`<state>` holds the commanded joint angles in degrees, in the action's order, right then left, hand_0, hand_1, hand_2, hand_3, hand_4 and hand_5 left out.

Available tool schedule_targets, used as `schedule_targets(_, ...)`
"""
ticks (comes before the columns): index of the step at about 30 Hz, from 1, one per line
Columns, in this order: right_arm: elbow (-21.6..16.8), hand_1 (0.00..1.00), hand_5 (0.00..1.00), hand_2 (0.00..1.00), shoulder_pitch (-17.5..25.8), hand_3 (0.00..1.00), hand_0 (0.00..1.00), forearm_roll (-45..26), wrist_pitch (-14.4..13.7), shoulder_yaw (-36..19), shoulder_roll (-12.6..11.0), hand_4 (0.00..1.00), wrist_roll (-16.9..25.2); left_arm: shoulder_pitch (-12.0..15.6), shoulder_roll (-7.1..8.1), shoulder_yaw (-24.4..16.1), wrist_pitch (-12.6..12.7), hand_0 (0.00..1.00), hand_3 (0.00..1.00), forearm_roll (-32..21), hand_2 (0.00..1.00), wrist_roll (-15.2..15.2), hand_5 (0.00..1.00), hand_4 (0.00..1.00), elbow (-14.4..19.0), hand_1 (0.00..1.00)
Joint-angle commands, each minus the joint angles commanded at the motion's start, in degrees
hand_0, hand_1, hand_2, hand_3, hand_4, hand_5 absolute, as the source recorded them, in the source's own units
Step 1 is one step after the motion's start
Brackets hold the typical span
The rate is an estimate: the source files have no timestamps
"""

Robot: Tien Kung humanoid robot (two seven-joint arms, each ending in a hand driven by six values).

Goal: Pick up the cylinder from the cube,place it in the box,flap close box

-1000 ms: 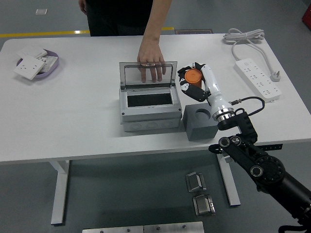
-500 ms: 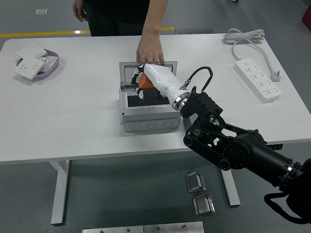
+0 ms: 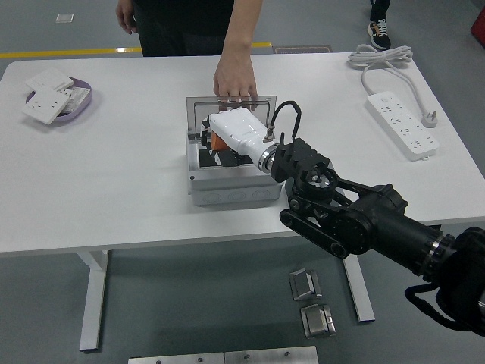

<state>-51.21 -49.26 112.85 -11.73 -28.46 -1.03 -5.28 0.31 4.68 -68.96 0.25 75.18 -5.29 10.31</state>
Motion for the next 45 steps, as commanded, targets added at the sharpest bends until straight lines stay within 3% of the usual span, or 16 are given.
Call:
schedule_targets(3, 1.4, 0.208, 0.002, 0.398, -0.1, 0.345, 0.047, 0.5, 0.0, -0.1, 0.4, 0.116, 0.4, -0.1, 0.01, 0.0, 0.0, 0.583, 0.609, 0.1, 0.571, 0.0, 0.303, 0.658, 0.0, 0.616)
schedule_targets(4, 1.7, 0.641, 0.078, 0.623, -0.1, 0.675, 0.635, 0.5, 0.0, -0.1, 0.5, 0.542, 0.4, -0.1, 0.01, 0.0, 0.0, 0.583, 0.609, 0.1, 0.571, 0.0, 0.305, 0.658, 0.0, 0.617)
schedule_targets(9, 3.5, 0.641, 0.078, 0.623, 0.2, 0.675, 0.635, 0.4, -0.5, 0.2, 1.0, 0.542, 0.9, -0.2, 0.02, 0.1, -0.1, 0.583, 0.609, 0.1, 0.571, 0.1, 0.305, 0.658, 0.0, 0.617)
schedule_targets(10, 3.8, 0.714, 0.331, 0.709, 0.3, 0.72, 0.835, 0.3, -0.6, 0.2, 1.0, 0.663, 1.0, -0.2, 0.03, 0.1, -0.1, 0.583, 0.609, 0.1, 0.571, 0.1, 0.306, 0.66, 0.0, 0.617)
schedule_targets(15, 5.0, 0.714, 0.331, 0.709, 0.6, 0.72, 0.835, -0.2, -0.7, 0.2, 1.0, 0.663, 1.3, -0.2, 0.05, 0.1, -0.1, 0.583, 0.609, 0.1, 0.571, 0.1, 0.306, 0.66, 0.0, 0.617)
schedule_targets(16, 5.2, 0.747, 0.378, 0.735, 0.6, 0.765, 0.896, -0.4, -0.7, 0.2, 1.0, 0.739, 1.3, -0.3, 0.05, 0.1, -0.1, 0.583, 0.609, 0.1, 0.571, 0.1, 0.307, 0.659, 0.0, 0.618)
schedule_targets(25, 5.0, 0.748, 0.404, 0.736, 1.2, 0.778, 0.896, -4.2, -1.6, 0.2, 0.4, 0.778, 2.1, -0.3, -0.04, 0.4, -0.1, 0.583, 0.608, -0.1, 0.571, 0.2, 0.307, 0.659, 0.0, 0.618)
schedule_targets(37, -8.9, 0.737, 0.43, 0.73, 0.8, 0.772, 0.876, -25.7, -0.7, -4.0, -8.9, 0.806, 5.0, 0.0, -0.29, 0.3, -0.1, 0.583, 0.609, -0.4, 0.571, 0.2, 0.308, 0.658, 0.0, 0.619)
schedule_targets(40, -9.4, 0.724, 0.415, 0.717, -1.0, 0.749, 0.847, -29.5, -0.3, -5.4, -10.2, 0.784, 4.7, 0.0, -0.17, 0.2, -0.1, 0.583, 0.609, -0.3, 0.569, 0.2, 0.308, 0.657, 0.0, 0.618)
schedule_targets(45, -4.6, 0.724, 0.415, 0.717, -5.2, 0.749, 0.847, -34.5, 0.7, -5.8, -10.4, 0.784, 4.6, -0.3, 0.14, 0.3, -0.2, 0.583, 0.609, -0.3, 0.569, 0.1, 0.308, 0.657, 0.0, 0.618)
